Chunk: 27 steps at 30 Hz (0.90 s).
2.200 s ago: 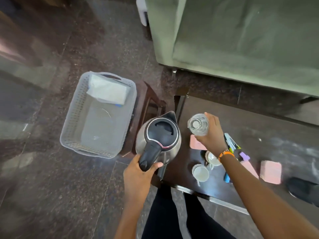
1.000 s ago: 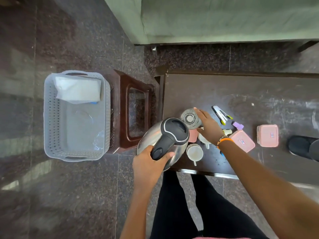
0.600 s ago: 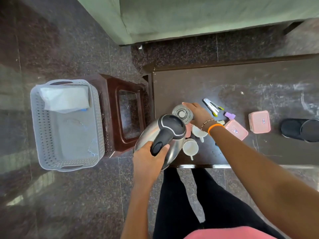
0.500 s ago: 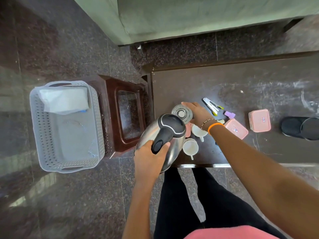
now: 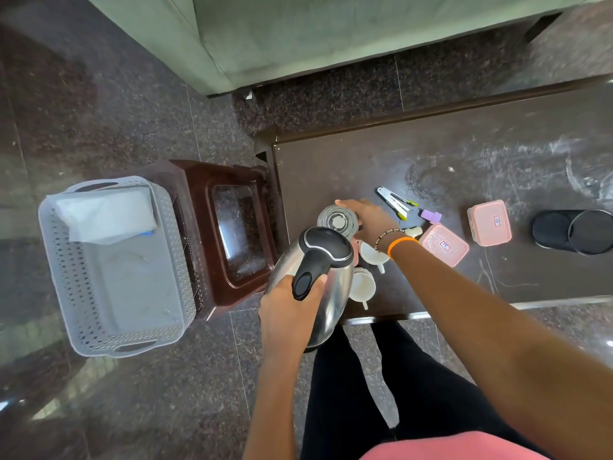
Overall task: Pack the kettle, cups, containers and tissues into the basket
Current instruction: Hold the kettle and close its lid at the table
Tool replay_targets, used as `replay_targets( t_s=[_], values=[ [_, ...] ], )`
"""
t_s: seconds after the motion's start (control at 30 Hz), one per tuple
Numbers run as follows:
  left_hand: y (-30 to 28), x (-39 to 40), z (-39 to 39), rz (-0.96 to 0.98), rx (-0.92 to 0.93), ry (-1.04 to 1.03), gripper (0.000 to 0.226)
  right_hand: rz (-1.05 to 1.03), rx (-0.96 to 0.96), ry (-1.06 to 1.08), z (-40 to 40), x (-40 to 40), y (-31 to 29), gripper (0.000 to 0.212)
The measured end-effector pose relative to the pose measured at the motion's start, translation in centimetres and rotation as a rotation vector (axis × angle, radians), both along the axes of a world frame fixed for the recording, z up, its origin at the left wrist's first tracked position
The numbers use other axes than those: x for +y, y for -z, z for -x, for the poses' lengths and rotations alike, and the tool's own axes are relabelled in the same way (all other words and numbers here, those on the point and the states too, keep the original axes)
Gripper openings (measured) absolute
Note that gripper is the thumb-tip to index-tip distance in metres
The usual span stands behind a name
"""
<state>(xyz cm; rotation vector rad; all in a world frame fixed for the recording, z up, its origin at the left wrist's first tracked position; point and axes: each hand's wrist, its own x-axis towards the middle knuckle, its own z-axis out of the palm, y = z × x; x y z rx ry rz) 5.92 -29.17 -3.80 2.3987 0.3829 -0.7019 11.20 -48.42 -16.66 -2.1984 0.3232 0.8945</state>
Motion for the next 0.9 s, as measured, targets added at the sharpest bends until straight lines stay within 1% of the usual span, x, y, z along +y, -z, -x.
replay_targets(
  t_s=[0.2,0.6,0.73,0.9],
  values=[
    [-0.13,-0.42,-0.39,0.013,0.013,-0.021,0.04,-0.009,0.009,-0.001,-0.03,0.0,-0.2,0.061],
    [-0.1,-0.39,0.18,-0.021,0.047,-0.044,0.039,-0.017,0.052,0.019,0.14,-0.12,0.29,0.06],
    [-0.19,-0.5,0.28,-0.061,0.066,-0.024,0.04,-0.006,0.042,0.02,0.14,-0.07,0.28,0.06],
    [-0.24,-0.4,0.43,-0.062,0.068,-0.027,0.04,-0.006,0.041,0.029,0.18,0.07,0.25,0.06]
  ],
)
